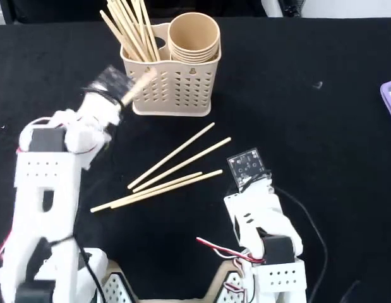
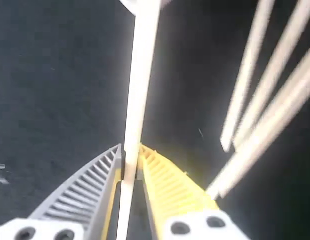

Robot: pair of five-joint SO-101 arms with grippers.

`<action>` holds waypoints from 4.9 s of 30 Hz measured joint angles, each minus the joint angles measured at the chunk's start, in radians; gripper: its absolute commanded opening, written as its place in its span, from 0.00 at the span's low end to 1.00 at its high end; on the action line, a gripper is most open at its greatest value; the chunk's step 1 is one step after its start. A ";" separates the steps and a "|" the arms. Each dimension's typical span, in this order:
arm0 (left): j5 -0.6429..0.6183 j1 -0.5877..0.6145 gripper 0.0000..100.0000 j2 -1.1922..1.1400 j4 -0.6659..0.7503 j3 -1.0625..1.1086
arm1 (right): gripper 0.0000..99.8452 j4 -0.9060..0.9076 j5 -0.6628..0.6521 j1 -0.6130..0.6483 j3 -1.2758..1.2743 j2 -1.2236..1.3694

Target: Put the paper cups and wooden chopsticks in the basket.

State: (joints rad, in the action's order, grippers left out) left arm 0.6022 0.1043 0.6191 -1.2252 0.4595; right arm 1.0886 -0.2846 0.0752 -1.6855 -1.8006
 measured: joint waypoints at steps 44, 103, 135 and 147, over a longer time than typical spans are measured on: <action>-0.819 -0.201 0.03 -0.390 1.329 -0.084 | 0.01 0.000 0.000 0.000 0.000 0.000; -0.356 -0.181 0.17 0.132 0.037 0.003 | 0.01 -0.003 0.000 0.000 0.000 0.000; 0.239 -0.175 0.17 -0.549 0.031 0.262 | 0.01 -0.003 0.000 0.000 0.000 0.000; 0.239 -0.169 0.24 -0.483 -0.075 0.170 | 0.01 -0.003 0.000 0.000 0.000 0.000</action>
State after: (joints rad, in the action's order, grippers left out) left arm 0.8416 -0.0644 0.1358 -1.3004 0.6299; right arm 1.0856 -0.2846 0.0752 -1.6855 -1.8006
